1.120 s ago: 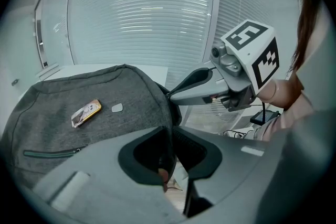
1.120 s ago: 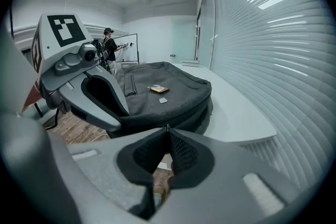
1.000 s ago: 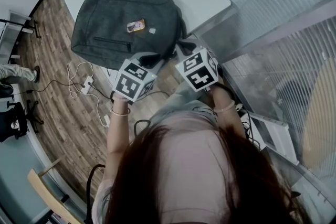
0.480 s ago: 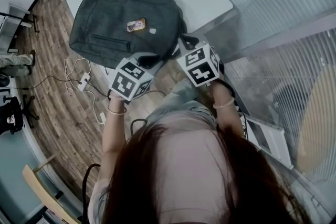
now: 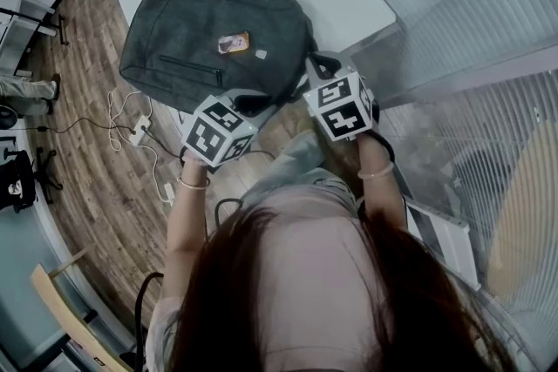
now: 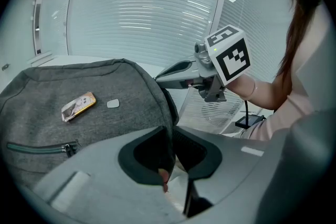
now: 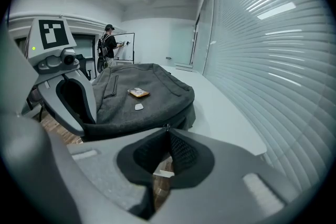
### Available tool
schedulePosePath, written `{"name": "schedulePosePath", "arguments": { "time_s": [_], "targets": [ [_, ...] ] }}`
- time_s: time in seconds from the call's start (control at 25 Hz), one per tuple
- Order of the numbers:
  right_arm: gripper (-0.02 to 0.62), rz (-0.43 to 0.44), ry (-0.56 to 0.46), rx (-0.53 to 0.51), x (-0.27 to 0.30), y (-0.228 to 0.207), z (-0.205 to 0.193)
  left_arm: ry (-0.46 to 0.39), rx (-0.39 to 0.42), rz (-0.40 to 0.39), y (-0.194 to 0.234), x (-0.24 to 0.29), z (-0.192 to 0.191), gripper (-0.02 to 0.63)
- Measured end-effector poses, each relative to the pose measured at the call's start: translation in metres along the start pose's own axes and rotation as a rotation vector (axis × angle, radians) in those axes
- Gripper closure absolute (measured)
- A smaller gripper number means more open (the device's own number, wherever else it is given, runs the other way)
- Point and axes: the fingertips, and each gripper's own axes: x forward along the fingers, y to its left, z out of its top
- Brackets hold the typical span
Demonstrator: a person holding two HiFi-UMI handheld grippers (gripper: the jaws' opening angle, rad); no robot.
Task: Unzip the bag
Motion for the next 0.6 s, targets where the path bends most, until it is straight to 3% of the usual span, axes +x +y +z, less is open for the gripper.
{"name": "schedulePosePath", "arguments": {
  "time_s": [0.6],
  "targets": [
    [0.583,-0.037,-0.019,-0.051,0.011,-0.021,0.010,-0.012,-0.018,-0.068,-0.002,-0.001,0.000,0.543]
  ]
}}
